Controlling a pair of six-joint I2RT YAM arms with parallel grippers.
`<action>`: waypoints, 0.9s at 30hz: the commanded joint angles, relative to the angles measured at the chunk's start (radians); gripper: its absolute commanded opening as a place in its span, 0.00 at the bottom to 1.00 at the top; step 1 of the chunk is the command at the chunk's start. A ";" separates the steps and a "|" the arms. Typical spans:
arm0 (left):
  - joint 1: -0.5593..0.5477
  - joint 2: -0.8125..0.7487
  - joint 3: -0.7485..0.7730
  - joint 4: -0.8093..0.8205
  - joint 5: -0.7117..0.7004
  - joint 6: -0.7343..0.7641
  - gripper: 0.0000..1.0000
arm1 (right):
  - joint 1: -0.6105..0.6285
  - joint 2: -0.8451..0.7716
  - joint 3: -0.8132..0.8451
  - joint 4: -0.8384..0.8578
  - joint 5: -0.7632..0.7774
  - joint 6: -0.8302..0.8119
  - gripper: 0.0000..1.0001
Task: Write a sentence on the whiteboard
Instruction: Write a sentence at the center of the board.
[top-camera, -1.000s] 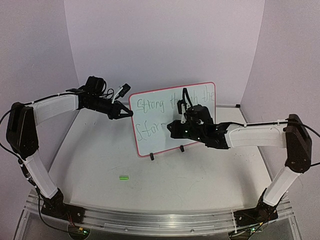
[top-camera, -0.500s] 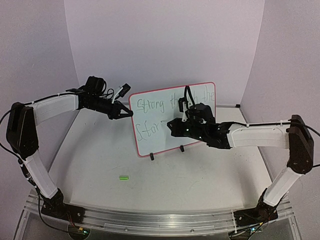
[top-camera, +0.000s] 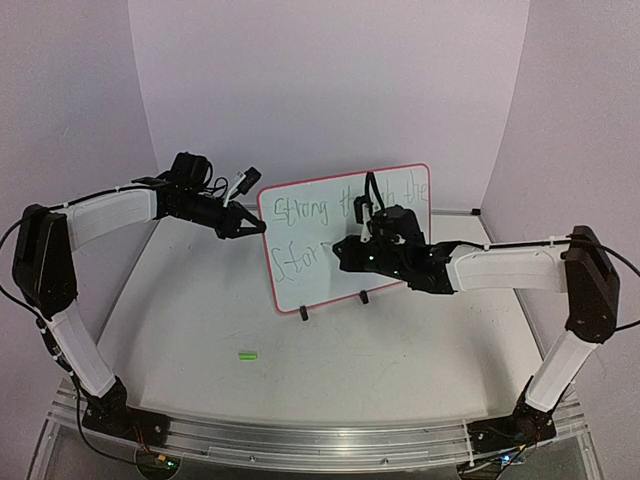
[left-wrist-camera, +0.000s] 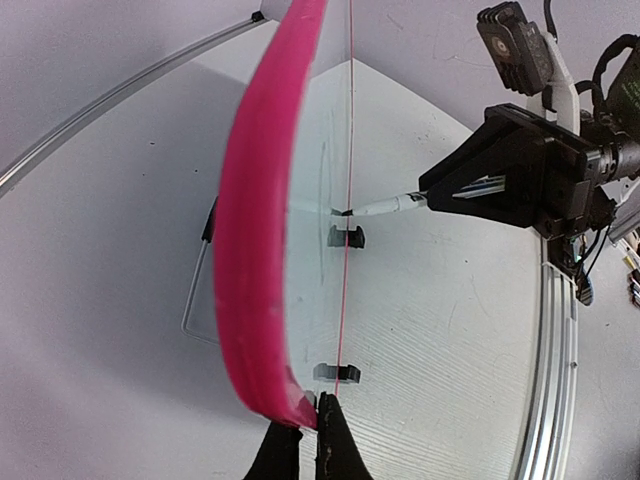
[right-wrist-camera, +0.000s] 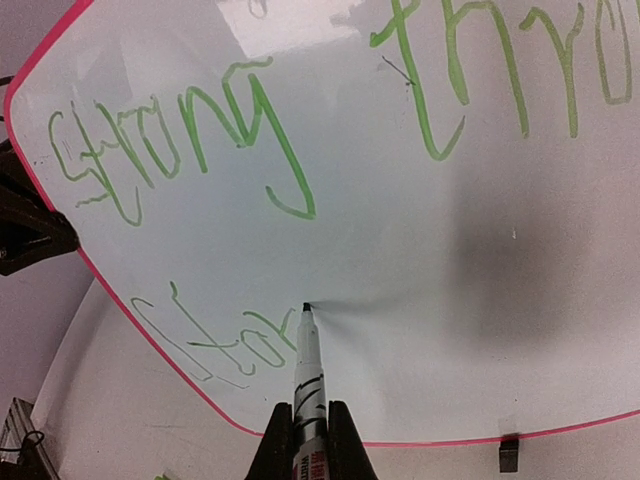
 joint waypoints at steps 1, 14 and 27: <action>-0.024 0.012 -0.008 -0.098 -0.068 0.070 0.00 | -0.010 0.012 0.041 0.007 0.004 0.004 0.00; -0.024 0.012 -0.008 -0.098 -0.065 0.069 0.00 | -0.014 -0.034 -0.024 -0.023 0.045 0.019 0.00; -0.025 0.019 -0.007 -0.098 -0.065 0.069 0.00 | -0.015 -0.016 -0.043 -0.024 0.011 0.038 0.00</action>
